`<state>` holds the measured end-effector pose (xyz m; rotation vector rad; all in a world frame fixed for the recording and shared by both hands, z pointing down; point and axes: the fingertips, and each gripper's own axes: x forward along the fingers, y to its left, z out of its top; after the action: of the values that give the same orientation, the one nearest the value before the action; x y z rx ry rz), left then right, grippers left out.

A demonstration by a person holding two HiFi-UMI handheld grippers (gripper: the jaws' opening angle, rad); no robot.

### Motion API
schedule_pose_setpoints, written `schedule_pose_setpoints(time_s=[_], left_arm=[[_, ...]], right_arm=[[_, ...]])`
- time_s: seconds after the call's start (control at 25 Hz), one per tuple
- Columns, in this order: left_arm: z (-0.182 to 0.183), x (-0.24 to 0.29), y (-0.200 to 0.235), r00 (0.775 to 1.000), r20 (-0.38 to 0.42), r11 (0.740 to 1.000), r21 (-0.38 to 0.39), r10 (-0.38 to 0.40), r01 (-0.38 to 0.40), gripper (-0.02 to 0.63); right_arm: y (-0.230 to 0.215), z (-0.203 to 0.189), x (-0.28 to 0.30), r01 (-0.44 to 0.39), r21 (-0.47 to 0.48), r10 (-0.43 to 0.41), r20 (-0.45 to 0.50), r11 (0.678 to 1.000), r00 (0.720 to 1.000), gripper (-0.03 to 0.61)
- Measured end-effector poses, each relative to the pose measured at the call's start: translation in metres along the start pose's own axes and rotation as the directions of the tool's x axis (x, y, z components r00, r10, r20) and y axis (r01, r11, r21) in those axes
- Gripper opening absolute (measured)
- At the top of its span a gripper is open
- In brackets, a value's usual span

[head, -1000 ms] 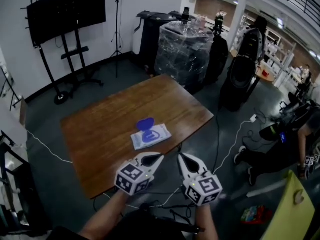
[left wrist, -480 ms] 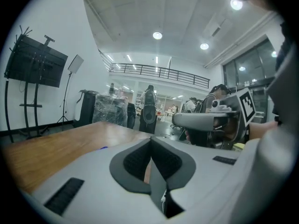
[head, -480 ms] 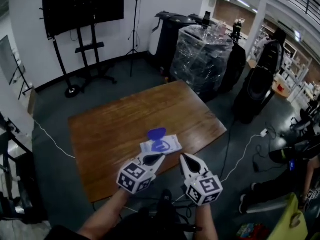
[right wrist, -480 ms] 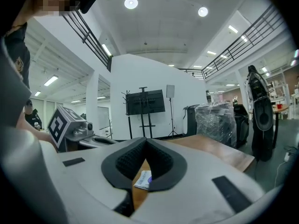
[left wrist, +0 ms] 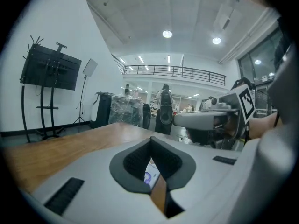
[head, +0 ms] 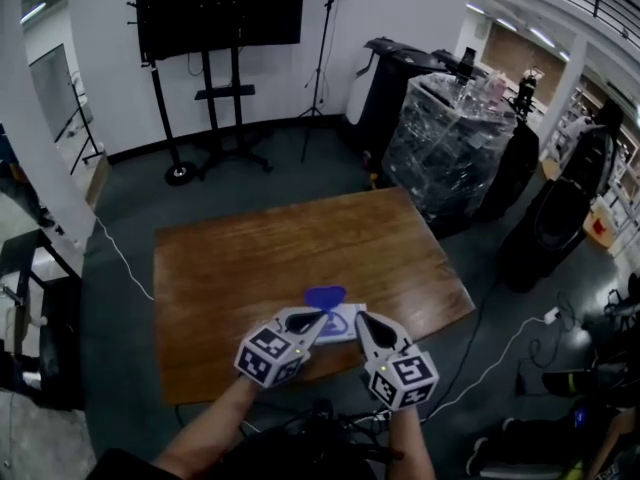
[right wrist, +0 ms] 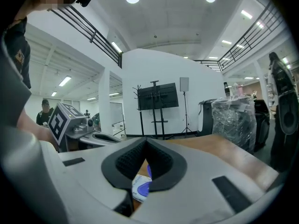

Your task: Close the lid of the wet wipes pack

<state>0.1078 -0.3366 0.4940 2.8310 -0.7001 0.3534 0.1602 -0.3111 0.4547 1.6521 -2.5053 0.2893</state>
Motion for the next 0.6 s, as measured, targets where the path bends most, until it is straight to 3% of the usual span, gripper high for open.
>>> schedule_pose_setpoints(time_s=[0.36, 0.6], left_arm=[[-0.002, 0.026, 0.030, 0.995, -0.032, 0.995, -0.013, 0.096, -0.097, -0.005], [-0.023, 0.048, 0.055, 0.985, -0.103, 0.989, -0.020, 0.141, -0.144, -0.002]], right_arm=[[-0.020, 0.003, 0.031, -0.115, -0.001, 0.115, -0.028, 0.993, 0.993, 0.012], [-0.028, -0.002, 0.037, -0.143, 0.010, 0.143, -0.049, 0.990, 0.988, 0.012]])
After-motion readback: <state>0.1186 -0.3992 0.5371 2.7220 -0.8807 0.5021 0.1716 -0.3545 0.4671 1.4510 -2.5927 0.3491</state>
